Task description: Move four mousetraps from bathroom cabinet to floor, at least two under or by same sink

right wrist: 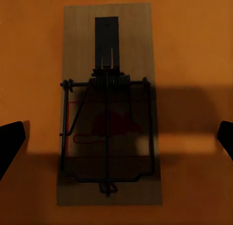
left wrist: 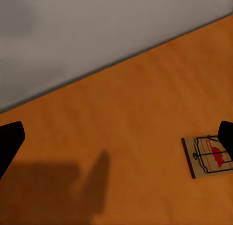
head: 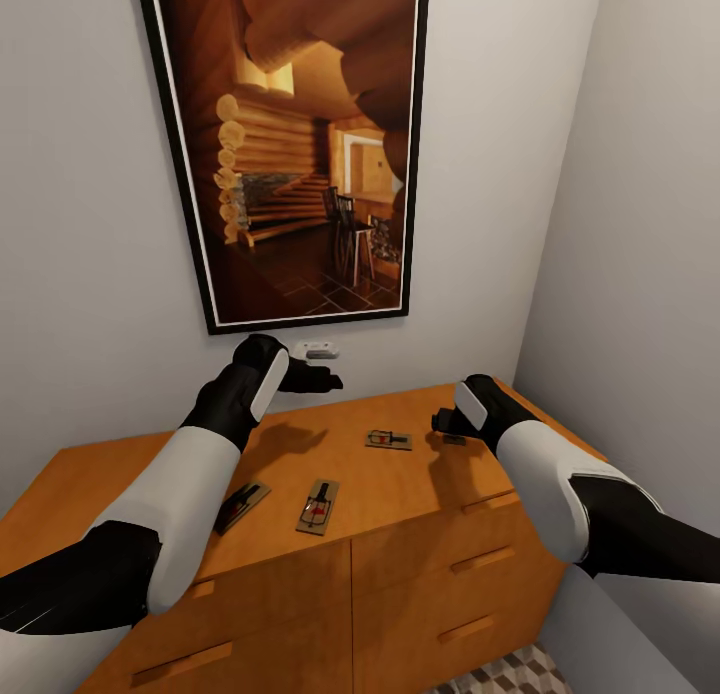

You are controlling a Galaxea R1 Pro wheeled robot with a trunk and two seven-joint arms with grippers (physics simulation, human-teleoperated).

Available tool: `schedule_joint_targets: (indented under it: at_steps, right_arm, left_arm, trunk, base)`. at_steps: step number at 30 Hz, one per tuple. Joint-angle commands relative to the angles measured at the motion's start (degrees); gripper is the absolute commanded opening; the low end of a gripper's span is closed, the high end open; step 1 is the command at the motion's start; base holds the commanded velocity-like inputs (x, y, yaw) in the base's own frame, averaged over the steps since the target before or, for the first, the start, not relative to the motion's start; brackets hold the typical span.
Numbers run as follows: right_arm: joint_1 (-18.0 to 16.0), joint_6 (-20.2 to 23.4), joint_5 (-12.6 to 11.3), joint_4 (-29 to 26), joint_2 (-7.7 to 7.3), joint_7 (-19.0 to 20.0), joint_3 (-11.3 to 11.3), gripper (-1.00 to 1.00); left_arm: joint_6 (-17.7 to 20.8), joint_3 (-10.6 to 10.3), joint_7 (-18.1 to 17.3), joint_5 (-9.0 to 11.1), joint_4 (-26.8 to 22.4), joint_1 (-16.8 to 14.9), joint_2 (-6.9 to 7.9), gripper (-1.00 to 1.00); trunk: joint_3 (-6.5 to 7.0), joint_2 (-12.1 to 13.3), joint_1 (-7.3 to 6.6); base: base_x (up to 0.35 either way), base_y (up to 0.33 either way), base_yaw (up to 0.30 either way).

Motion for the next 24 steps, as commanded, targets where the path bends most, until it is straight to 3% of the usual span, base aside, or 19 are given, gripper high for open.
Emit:
schedule_joint_targets:
  at_steps: [1,24]
  right_arm:
    - [0.0,0.1,-0.6,1.0,0.03,-0.7,-0.4,1.00]
    - [0.0,0.4,-0.7,1.1,0.01,-0.7,-0.5,1.00]
  left_arm:
    - [0.2,0.0,0.0,0.1,-0.1,0.0,0.03,1.00]
    - [0.2,0.0,0.0,0.1,-0.1,0.0,-0.01,1.00]
  trunk:
    - [-0.08,0.0,0.01]
    - [-0.08,0.0,0.01]
  base:
    - [0.000,0.000,0.000]
    - [0.000,0.000,0.000]
